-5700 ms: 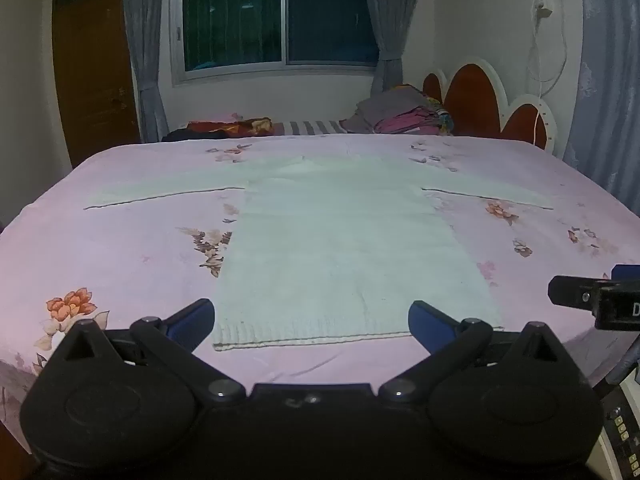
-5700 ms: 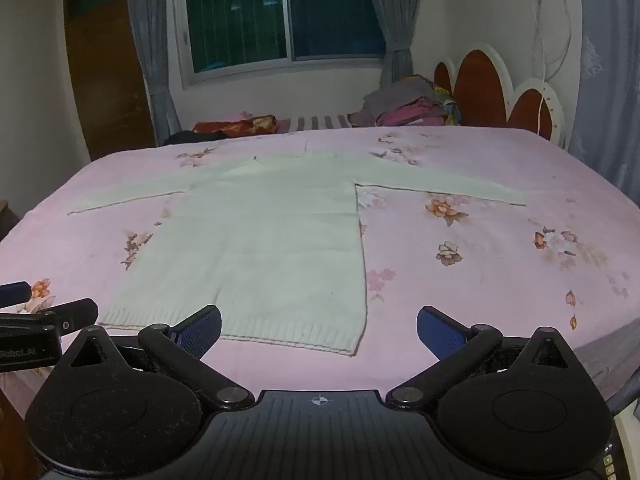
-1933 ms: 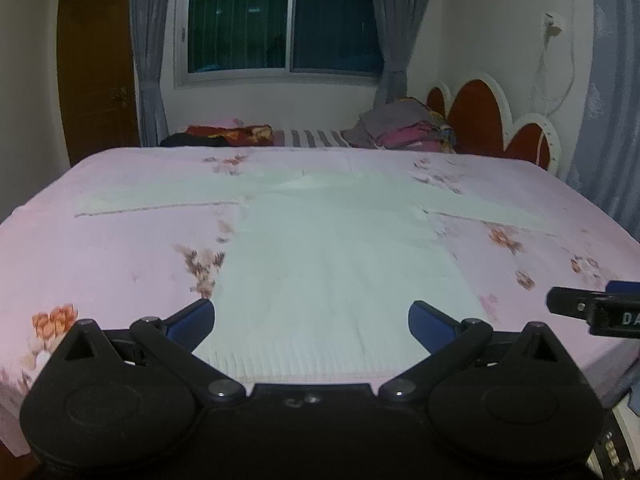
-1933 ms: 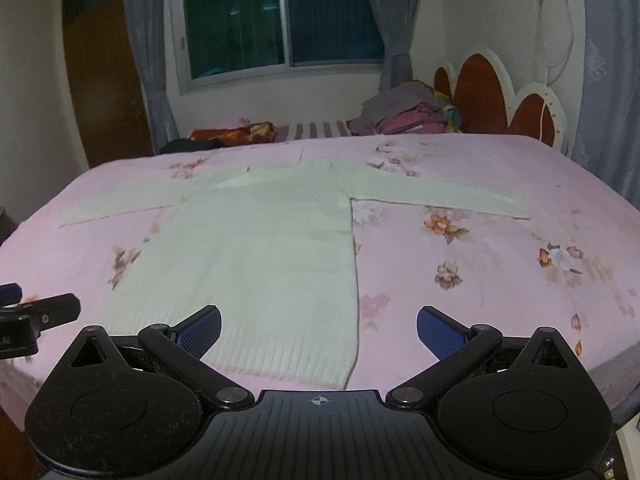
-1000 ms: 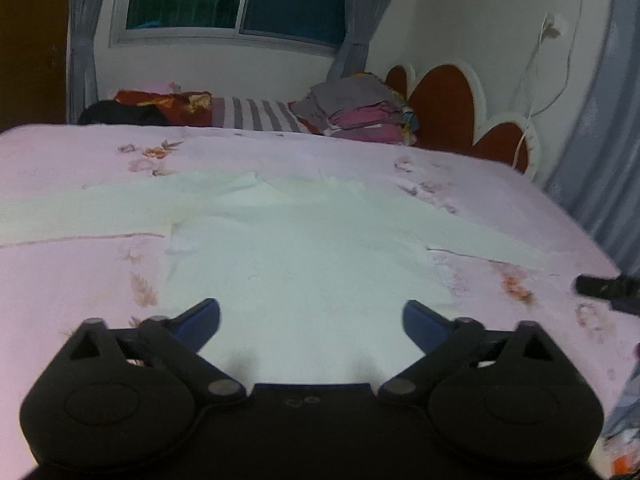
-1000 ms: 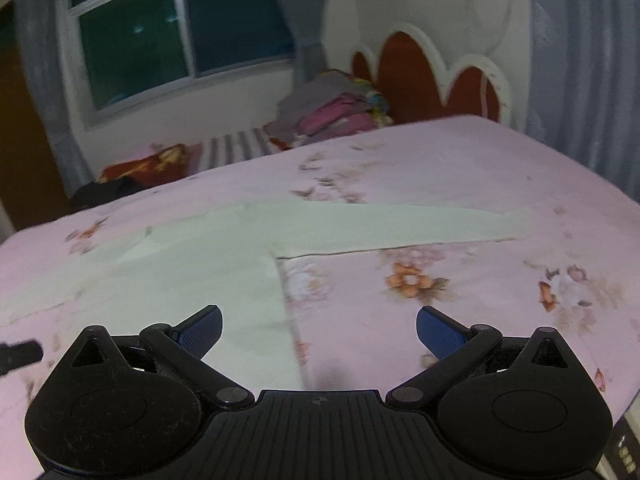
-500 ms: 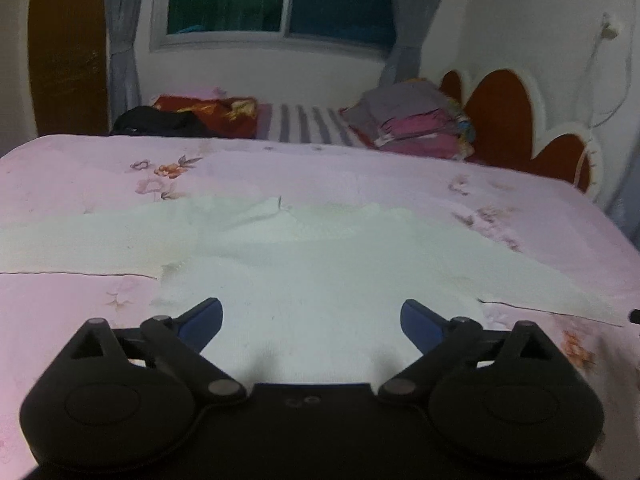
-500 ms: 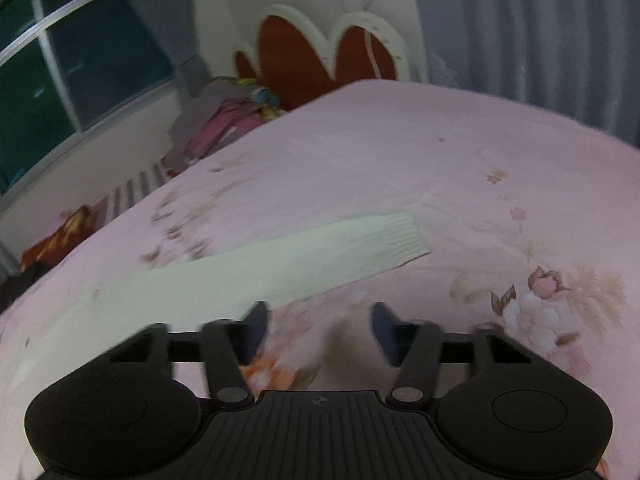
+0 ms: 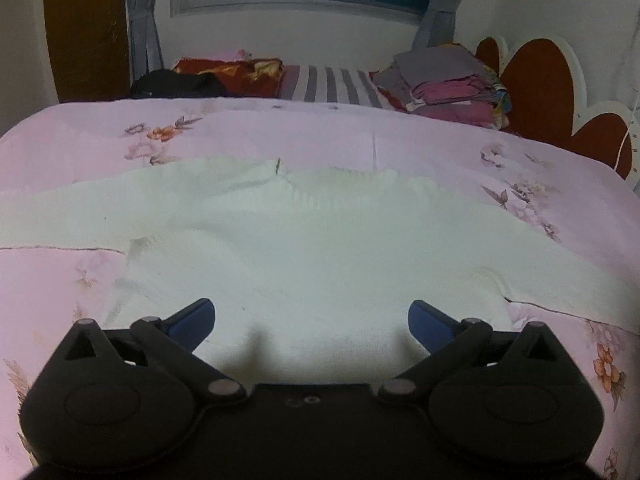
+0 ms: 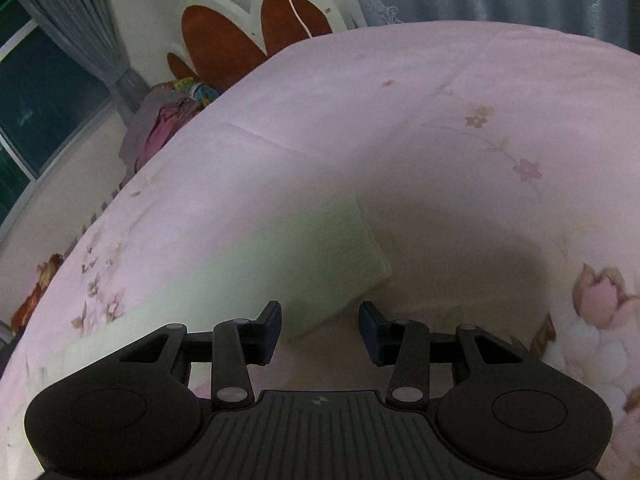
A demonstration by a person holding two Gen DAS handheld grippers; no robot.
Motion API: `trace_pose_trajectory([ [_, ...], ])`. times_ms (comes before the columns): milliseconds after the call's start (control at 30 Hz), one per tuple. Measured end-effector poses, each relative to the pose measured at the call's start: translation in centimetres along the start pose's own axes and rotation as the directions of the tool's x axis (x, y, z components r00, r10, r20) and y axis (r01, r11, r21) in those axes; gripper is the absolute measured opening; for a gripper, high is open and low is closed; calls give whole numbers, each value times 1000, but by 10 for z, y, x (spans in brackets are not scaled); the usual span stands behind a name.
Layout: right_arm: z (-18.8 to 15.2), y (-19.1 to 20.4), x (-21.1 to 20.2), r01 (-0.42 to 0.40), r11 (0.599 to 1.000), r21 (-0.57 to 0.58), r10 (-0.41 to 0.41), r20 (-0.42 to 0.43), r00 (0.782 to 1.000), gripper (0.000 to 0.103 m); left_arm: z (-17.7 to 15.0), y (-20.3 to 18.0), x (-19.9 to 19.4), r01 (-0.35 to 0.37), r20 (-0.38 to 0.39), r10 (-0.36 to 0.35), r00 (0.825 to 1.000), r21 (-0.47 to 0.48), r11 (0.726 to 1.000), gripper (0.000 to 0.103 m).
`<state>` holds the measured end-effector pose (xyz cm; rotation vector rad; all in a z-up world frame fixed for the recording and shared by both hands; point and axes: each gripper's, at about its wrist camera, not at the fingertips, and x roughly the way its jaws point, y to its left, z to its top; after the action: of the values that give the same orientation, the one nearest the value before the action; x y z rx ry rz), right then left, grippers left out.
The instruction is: Fold small clothes
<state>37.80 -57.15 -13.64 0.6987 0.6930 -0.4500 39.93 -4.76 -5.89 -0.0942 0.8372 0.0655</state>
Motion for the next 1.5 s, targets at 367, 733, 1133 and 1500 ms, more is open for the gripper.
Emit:
trace_pose_trajectory([
  [367, 7, -2, 11, -7, 999, -36, 7, -5, 1000, 3, -1, -10, 15, -71, -65, 74, 995, 46, 996, 103],
  [733, 8, 44, -8, -24, 987, -157, 34, 57, 998, 3, -8, 26, -9, -87, 95, 75, 993, 126, 988, 103],
  [1133, -35, 155, -28, -53, 951, -305, 82, 83, 993, 3, -2, 94, -6, -17, 119, 7, 993, 84, 996, 85],
  [1500, -112, 268, -20, -194, 857, -477, 216, -9, 976, 3, -1, 151, 11, -78, 87, 73, 994, 55, 995, 103],
])
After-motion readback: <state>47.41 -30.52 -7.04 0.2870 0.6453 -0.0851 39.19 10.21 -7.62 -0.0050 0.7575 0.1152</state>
